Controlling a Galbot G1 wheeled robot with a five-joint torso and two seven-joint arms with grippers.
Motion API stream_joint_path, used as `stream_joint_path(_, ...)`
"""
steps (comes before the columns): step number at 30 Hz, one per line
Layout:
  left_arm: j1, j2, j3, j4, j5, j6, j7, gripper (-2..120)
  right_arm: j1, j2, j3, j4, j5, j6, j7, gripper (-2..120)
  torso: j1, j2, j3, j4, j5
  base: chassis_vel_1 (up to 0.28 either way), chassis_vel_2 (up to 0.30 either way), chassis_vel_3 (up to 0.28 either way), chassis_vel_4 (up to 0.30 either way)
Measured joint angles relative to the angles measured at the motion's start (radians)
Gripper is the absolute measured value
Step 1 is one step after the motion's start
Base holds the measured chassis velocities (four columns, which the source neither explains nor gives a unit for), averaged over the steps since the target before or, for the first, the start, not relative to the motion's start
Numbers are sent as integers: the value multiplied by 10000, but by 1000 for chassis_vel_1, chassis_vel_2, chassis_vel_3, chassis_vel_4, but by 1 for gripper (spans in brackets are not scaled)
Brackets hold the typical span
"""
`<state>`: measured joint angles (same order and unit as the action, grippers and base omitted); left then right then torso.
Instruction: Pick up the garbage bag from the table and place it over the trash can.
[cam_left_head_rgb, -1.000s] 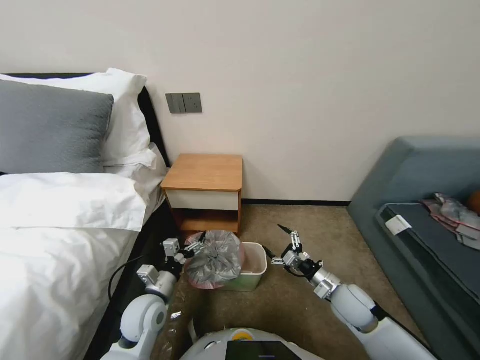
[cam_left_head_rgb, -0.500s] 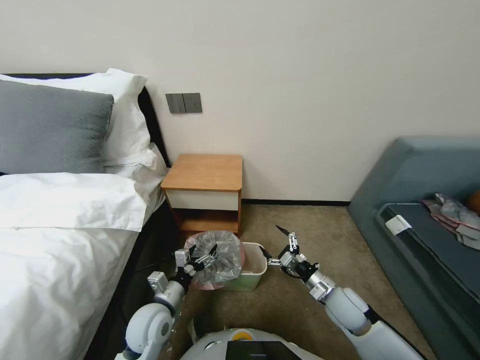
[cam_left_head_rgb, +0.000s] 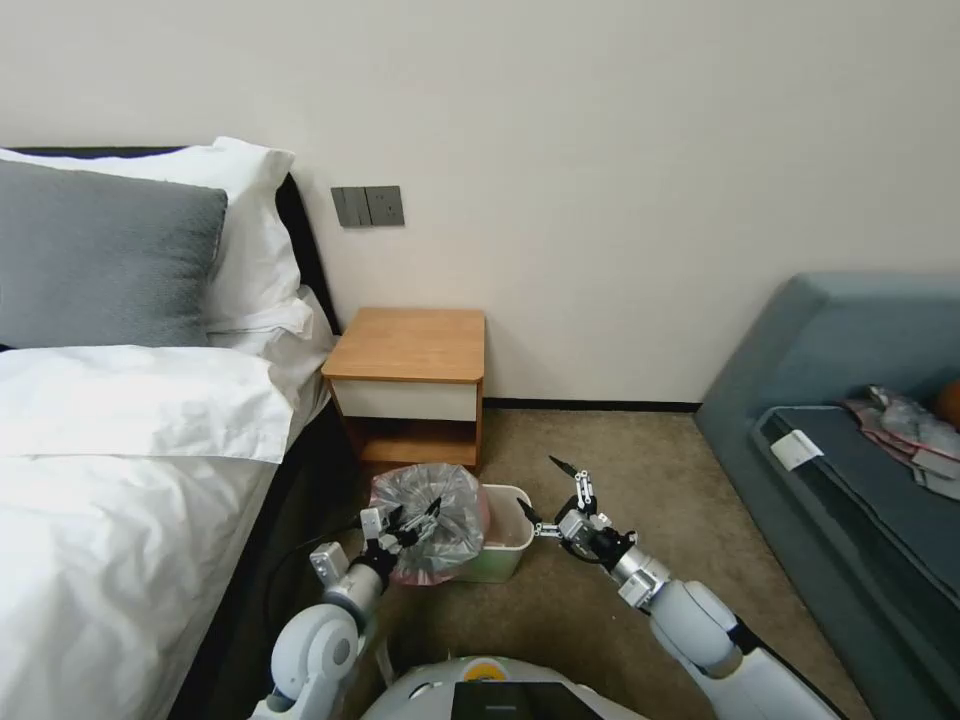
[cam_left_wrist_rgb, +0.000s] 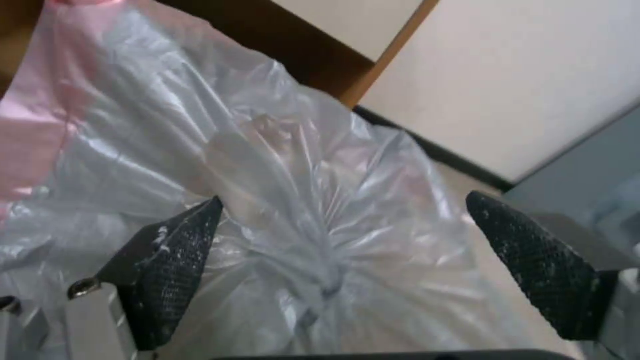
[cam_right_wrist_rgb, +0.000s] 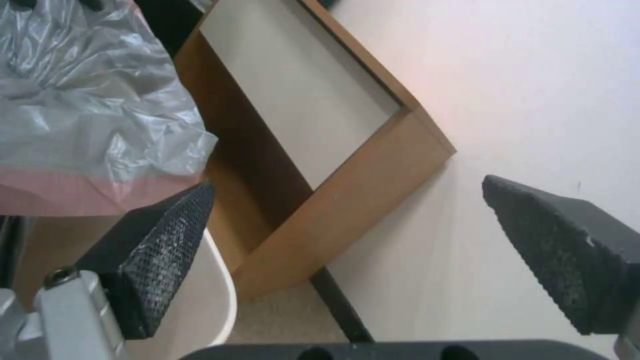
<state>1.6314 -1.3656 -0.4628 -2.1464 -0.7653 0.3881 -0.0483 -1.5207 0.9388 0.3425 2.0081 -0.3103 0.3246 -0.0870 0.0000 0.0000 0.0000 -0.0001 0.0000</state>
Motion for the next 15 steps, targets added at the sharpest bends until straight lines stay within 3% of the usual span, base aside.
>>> stream_joint_path(4, -75, -8, -170, 37, -449, 159, -262, 93, 1, -8, -33, 0, -1, 0, -32, 100, 0, 0, 0, 1, 0, 0, 0, 0, 0)
stream_joint_path(15, -120, -88, -257, 86, -397, 116, -880, 93, 4, -5, -81, -29, -7, -12, -56, 100, 0, 0, 0, 1, 1, 0, 0, 0, 0)
